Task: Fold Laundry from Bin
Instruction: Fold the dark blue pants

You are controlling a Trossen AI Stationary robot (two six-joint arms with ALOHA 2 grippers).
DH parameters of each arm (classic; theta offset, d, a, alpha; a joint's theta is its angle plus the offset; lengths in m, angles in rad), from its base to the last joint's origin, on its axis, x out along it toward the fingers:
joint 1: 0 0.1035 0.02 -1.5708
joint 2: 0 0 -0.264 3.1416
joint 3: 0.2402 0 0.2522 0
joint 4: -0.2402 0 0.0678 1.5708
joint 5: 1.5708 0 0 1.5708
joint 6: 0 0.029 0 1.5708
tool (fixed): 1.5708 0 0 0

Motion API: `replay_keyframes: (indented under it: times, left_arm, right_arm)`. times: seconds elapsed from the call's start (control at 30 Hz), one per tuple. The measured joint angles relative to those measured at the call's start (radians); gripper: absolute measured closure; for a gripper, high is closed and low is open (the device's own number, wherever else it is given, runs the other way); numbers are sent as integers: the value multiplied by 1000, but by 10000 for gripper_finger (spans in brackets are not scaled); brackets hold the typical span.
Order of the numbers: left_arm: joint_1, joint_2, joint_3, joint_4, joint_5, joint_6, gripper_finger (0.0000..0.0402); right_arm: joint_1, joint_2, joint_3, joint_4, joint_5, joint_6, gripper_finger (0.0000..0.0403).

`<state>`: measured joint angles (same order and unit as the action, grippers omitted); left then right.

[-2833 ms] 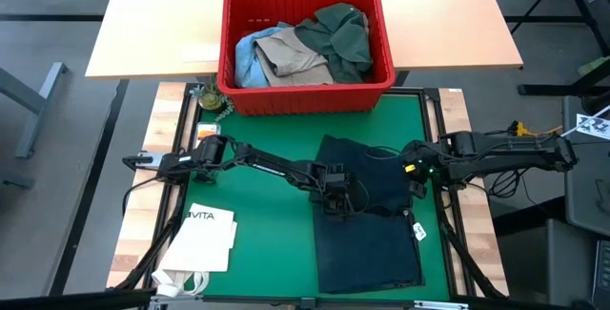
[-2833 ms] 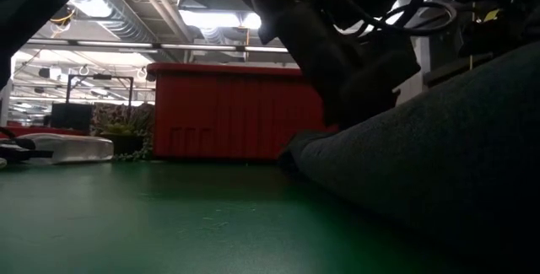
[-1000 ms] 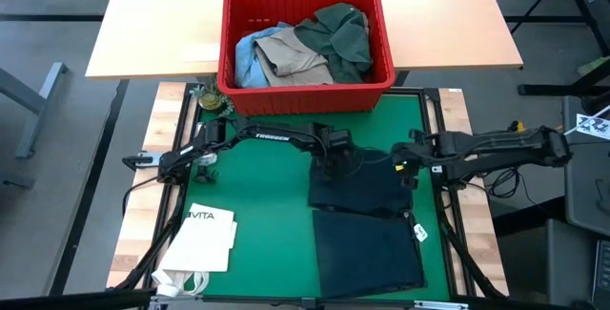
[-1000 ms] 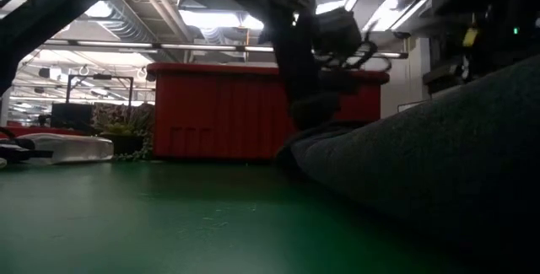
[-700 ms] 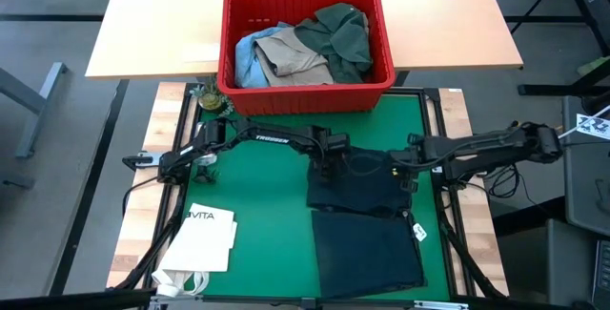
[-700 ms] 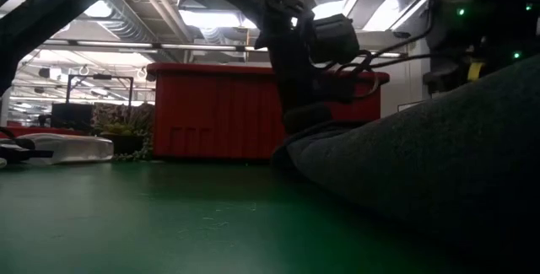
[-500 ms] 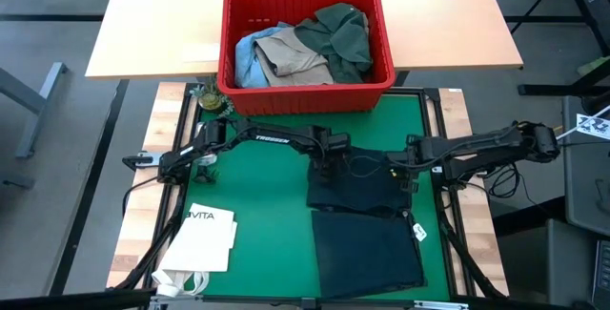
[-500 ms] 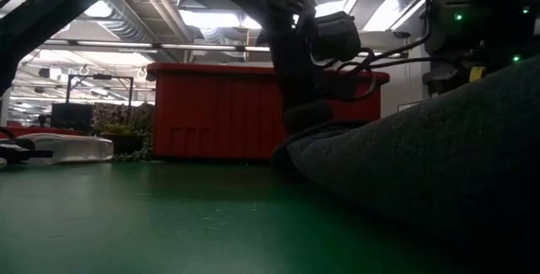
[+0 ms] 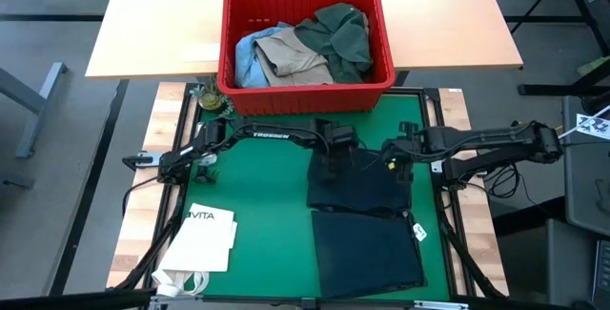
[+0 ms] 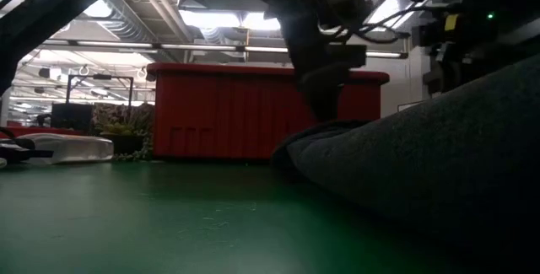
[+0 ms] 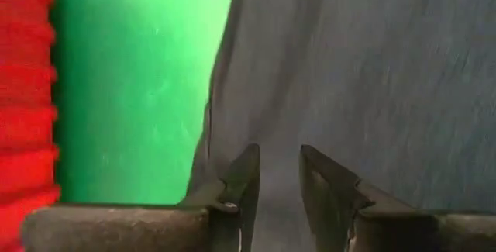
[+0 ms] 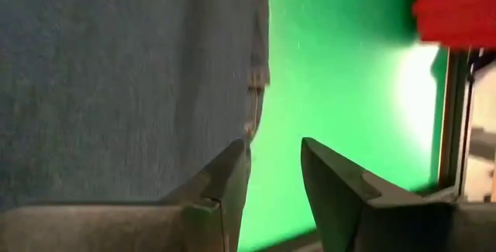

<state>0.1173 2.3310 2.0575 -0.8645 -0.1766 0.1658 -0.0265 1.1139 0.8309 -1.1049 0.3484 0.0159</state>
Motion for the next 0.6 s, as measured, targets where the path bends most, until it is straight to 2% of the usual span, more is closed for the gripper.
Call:
replay_keyframes:
  times: [0.13,0.33,0.6]
  left_arm:
    - [0,2,-1,101,54,0,313]
    - [0,10,-1,229,59,-21,313]
    - [0,67,-30,310,53,-33,313]
  right_arm:
    - [0,19,-28,84,-21,-45,276]
    - [0,37,-95,159,-28,-49,276]
    - [0,37,-173,213,-27,-44,276]
